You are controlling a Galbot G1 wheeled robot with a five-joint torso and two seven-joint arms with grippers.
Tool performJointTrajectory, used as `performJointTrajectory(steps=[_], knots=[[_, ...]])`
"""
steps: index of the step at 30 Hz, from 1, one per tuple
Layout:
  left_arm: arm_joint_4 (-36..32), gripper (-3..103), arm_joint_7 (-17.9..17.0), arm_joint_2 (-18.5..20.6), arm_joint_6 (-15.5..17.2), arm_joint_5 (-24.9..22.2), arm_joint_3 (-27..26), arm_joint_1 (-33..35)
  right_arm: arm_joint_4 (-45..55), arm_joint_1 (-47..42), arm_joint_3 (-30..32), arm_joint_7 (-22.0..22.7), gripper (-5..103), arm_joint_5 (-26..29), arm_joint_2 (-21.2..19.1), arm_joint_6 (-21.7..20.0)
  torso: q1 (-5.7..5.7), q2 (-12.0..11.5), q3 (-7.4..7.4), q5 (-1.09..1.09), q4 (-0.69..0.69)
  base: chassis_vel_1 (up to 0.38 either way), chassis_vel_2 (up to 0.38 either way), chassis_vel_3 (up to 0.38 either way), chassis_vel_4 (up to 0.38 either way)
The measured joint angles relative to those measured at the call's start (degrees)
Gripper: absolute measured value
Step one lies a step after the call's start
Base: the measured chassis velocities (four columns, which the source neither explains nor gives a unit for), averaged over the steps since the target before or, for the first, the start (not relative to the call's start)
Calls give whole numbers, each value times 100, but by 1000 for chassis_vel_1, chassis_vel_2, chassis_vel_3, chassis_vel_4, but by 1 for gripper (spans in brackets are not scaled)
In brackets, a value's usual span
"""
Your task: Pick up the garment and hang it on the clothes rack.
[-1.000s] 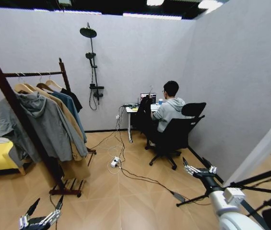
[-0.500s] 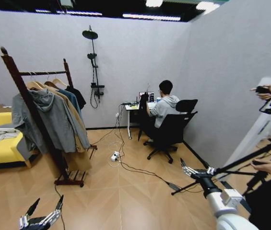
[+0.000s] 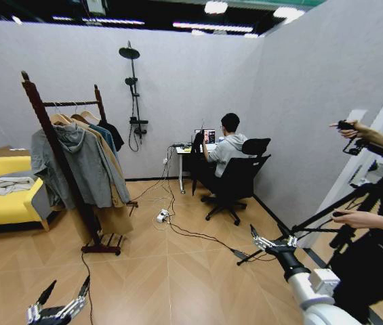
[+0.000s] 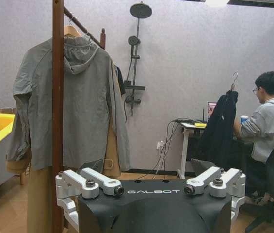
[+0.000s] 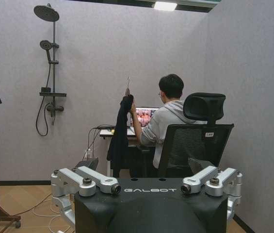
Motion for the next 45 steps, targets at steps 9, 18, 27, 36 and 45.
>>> performJointTrajectory(steps=[9,18,27,36,45], knots=[[0,100,0,0,0,0,0,0,-5,-8,7,14,100,-7,-1,-9,-2,0,0,0,0,-13,13,14,-19],[0,100,0,0,0,0,0,0,-8,-8,10,18,100,-7,-4,-10,-3,1,-1,0,0,0,0,0,0],[0,100,0,0,0,0,0,0,-9,-6,12,21,100,-4,-4,-10,-3,1,-1,0,0,0,0,0,0],[0,100,1,0,0,0,0,-1,-9,-6,12,26,100,-1,-4,-10,-3,1,-1,0,0,0,0,0,0],[0,100,0,0,0,0,0,0,-9,-6,12,27,100,0,-5,-9,-3,1,-1,0,0,0,0,0,0]])
